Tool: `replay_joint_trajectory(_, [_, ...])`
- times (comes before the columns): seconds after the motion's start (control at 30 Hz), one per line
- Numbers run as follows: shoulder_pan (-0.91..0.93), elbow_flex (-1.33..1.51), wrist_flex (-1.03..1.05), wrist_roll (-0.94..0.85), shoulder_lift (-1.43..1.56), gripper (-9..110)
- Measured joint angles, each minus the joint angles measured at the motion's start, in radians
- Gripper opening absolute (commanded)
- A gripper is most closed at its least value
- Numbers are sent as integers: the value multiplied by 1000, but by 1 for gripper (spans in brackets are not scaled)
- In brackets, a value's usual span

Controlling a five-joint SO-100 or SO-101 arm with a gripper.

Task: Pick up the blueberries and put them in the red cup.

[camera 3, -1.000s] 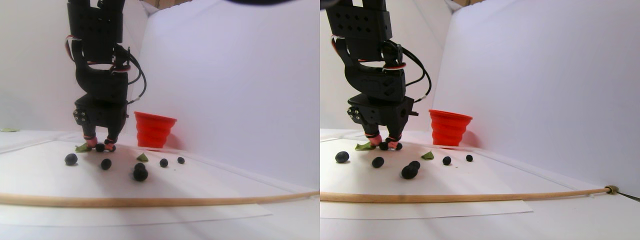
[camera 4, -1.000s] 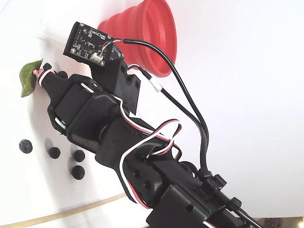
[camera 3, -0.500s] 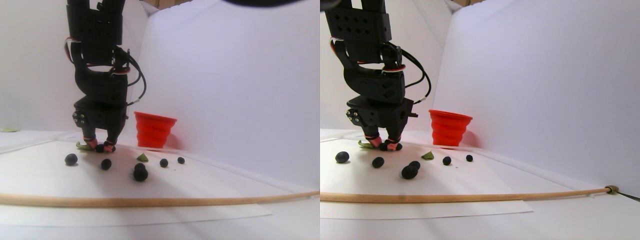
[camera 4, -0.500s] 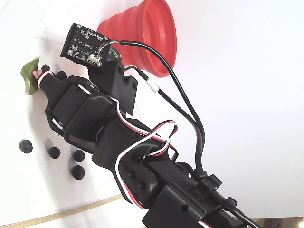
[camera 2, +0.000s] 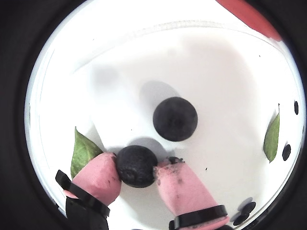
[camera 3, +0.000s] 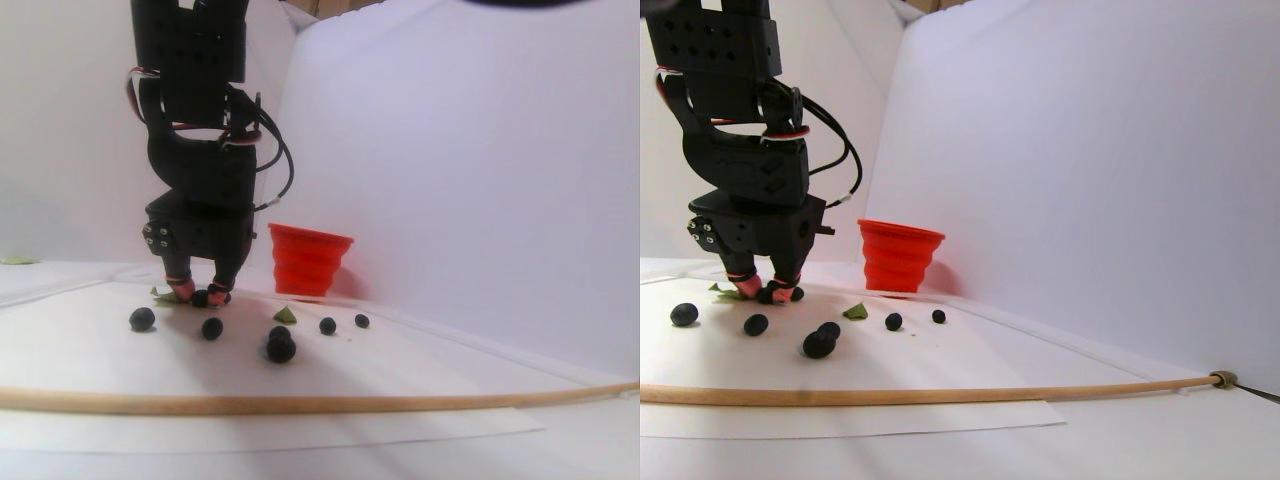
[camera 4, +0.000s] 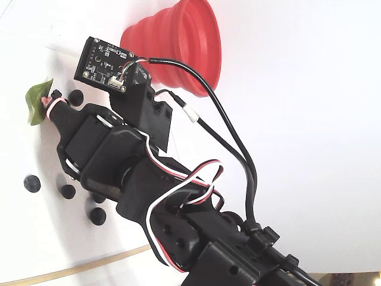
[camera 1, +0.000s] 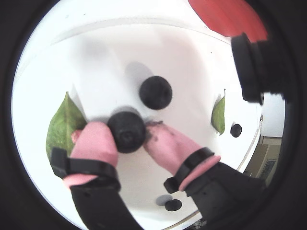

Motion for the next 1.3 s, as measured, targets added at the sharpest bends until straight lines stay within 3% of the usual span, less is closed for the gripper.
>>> replay_joint_trajectory(1.3, [78,202,0,-133,290,12])
